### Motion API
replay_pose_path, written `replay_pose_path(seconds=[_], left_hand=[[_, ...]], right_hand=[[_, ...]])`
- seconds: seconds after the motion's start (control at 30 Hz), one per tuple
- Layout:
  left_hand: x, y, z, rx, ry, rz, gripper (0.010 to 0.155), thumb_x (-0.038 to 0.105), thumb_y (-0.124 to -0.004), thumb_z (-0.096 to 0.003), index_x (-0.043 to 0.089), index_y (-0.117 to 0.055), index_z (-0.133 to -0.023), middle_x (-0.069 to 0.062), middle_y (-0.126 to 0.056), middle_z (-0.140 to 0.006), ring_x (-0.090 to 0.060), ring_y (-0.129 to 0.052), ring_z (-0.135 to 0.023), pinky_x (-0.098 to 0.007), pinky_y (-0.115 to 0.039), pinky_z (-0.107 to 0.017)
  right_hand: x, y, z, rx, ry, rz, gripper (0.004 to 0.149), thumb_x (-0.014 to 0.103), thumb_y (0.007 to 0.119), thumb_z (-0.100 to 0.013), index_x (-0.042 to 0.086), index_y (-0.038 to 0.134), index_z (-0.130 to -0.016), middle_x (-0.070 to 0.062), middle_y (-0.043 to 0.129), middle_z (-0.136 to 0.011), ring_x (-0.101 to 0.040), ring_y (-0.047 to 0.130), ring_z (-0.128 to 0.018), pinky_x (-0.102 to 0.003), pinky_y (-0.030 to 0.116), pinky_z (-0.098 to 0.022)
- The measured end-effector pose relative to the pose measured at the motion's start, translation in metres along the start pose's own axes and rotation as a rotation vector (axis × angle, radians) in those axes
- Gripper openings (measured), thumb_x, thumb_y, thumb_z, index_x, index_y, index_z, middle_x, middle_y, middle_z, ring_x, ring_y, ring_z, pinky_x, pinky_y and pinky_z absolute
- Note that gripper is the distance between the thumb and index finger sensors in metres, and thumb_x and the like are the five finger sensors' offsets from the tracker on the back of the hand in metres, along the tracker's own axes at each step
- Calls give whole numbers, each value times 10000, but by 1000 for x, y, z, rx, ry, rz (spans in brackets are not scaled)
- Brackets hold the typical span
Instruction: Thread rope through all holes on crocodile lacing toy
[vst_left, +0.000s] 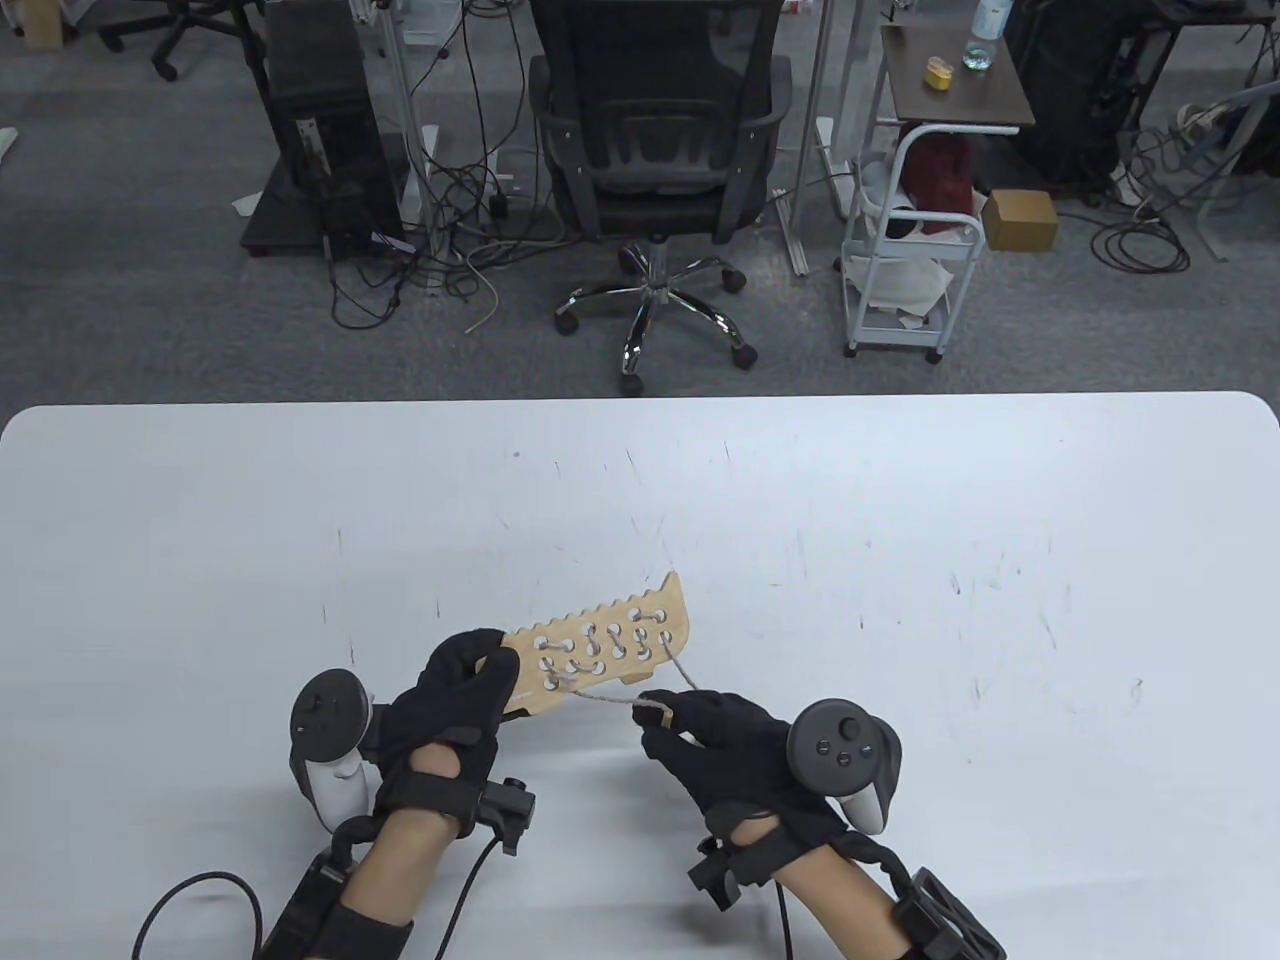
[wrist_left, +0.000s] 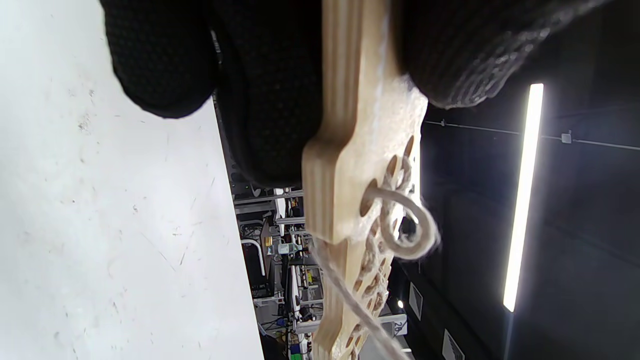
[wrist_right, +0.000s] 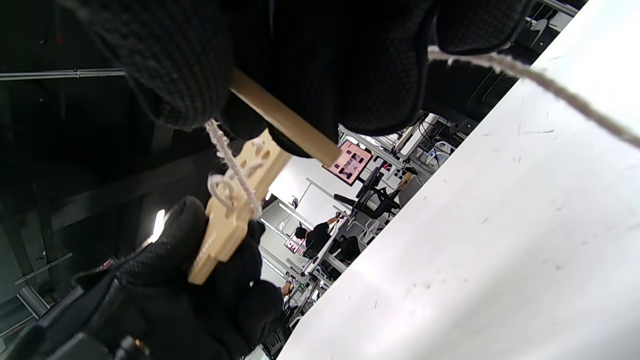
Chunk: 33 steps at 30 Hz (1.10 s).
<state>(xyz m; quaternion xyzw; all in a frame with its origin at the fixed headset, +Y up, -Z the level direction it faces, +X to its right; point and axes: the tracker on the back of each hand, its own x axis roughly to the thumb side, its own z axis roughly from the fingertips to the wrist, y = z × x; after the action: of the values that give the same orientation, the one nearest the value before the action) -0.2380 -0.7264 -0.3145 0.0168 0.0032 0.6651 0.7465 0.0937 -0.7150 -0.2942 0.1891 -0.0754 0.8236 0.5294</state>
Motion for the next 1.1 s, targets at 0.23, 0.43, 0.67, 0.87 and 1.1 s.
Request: replay_pose_path(seconds=[0.23,0.43,0.67,0.87,1.1], left_hand=[[-6,6,-4,30,23,-10,523,518,-859,-405,251,-744,-840,66,-971,-745,-153,-1104,-485,-406,-878,-488],[-11,11,-7,50,46,-10,523,517,-860,-404,250,-745,-839,65,-972,-744,-155,-1104,-486,-407,-877,-488],[-13,10,-8,44,59,4,521,515,-860,-404,250,-746,-838,48,-974,-742,-155,-1105,-483,-408,-877,-486],[-14,10,-8,45,59,-2,522,515,-860,-404,249,-747,-838,47,-974,-743,-156,-1104,-484,-409,-877,-486],[-14,10,-8,43,56,-1,522,515,-860,-405,249,-746,-840,47,-973,-744,-157,-1103,-487,-408,-875,-488]], right_hand=[[2,-12,-2,-52,0,-29,410,372,882,-441,232,897,-826,-79,970,-778,-378,883,-728,-626,599,-609],[4,-20,-3,-86,-2,-55,403,374,887,-437,240,907,-816,-78,976,-771,-376,889,-724,-626,602,-607],[3,-24,-4,-99,3,-65,395,376,890,-439,249,915,-812,-80,979,-768,-374,891,-723,-627,599,-609],[-1,-21,-8,-18,34,6,474,300,863,-458,228,807,-923,-83,975,-771,-386,881,-730,-638,576,-619],[-5,-13,-9,58,36,132,498,250,888,-436,195,801,-924,-69,1026,-707,-366,930,-689,-633,591,-617]])
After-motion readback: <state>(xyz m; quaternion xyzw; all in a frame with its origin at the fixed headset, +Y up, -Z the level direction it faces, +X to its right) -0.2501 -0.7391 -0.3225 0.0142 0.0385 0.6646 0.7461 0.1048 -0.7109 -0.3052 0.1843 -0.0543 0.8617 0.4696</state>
